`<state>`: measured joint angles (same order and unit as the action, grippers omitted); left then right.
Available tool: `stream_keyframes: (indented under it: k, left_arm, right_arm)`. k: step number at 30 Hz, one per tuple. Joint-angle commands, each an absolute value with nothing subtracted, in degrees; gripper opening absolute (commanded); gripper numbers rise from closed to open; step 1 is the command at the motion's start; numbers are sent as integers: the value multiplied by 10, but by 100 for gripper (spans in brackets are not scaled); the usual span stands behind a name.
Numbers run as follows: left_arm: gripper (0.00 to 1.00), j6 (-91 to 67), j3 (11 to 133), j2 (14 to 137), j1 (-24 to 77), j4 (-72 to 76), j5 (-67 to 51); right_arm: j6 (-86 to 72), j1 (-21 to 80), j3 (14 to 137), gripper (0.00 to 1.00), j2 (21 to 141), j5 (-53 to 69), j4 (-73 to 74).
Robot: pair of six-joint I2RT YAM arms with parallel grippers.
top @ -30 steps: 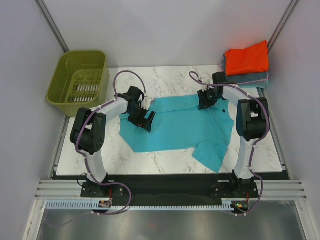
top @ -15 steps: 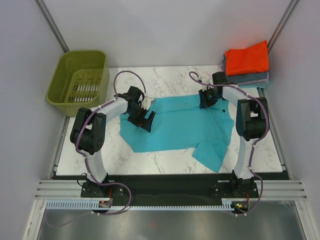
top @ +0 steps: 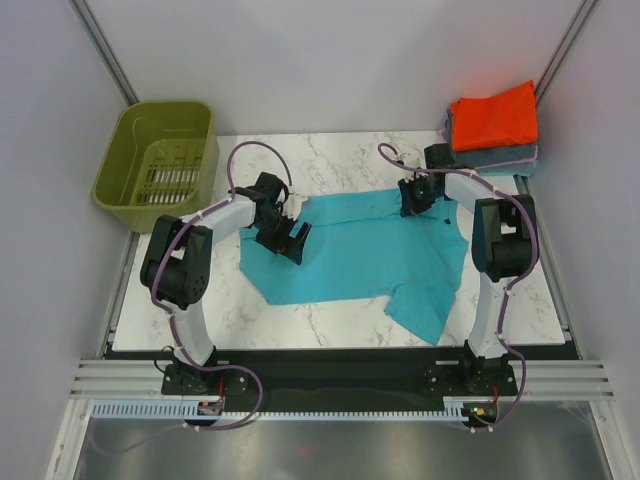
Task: Fold and stack the t-shirts
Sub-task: Fold the tshirt
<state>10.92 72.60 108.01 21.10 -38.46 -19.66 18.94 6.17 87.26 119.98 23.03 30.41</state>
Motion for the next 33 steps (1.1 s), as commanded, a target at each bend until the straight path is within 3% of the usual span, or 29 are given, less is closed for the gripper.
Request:
stream_keyframes:
  k: [1, 5, 22, 23, 26, 33]
  left_arm:
    - [96, 94, 725, 1086, 216, -371, -205]
    - [96, 95, 729, 1088, 216, -371, -205]
    - [96, 91, 722, 1075, 216, -360, -208]
    - [96, 91, 722, 1074, 216, -359, -209]
    - [96, 90, 722, 1074, 217, -359, -210]
    - [96, 90, 722, 1079, 217, -360, -211]
  right_arm:
    - [193, 64, 874, 5, 1194, 234, 294]
    - [196, 64, 874, 0, 1187, 229, 296]
    - [180, 83, 801, 0, 1060, 243, 343]
    - [179, 85, 795, 3, 1056, 241, 342]
    - [179, 86, 776, 24, 1056, 240, 334]
    - [188, 86, 818, 29, 1111, 207, 318]
